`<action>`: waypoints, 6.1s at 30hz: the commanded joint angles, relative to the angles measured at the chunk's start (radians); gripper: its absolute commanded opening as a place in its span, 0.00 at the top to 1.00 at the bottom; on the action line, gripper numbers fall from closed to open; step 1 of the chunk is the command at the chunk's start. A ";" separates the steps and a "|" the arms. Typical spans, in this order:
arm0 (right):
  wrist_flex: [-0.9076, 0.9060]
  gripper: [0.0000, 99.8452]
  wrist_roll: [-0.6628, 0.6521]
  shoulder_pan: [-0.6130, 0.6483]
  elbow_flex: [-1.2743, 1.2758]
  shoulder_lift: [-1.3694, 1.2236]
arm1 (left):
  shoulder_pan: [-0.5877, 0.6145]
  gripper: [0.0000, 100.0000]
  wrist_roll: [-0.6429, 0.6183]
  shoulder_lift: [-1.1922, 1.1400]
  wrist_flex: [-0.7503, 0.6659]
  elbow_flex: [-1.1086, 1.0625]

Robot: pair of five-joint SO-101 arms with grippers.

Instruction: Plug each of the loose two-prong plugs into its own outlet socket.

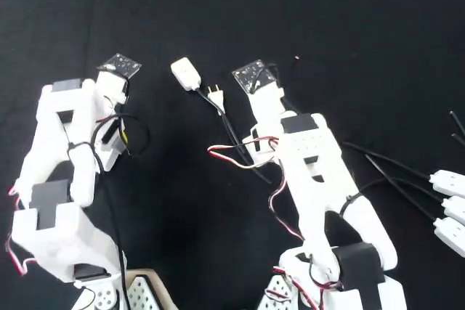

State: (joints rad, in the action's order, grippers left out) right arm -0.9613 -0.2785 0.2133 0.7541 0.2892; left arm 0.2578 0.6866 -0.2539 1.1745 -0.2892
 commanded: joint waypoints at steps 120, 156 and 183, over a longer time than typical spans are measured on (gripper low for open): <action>-0.189 0.99 0.261 0.509 -0.728 -0.478 | 0.352 0.77 -0.233 2.079 0.021 -1.322; -0.101 0.99 0.470 0.575 -0.581 -0.446 | 0.351 0.81 -0.230 2.079 0.028 -1.322; -0.009 0.99 0.532 0.655 -0.464 -0.383 | 0.346 0.81 -0.230 2.079 0.025 -1.325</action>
State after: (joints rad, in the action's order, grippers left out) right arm -0.9889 0.2401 0.8516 0.2969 -0.0959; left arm 0.5999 0.4657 1.8220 1.2037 -1.6195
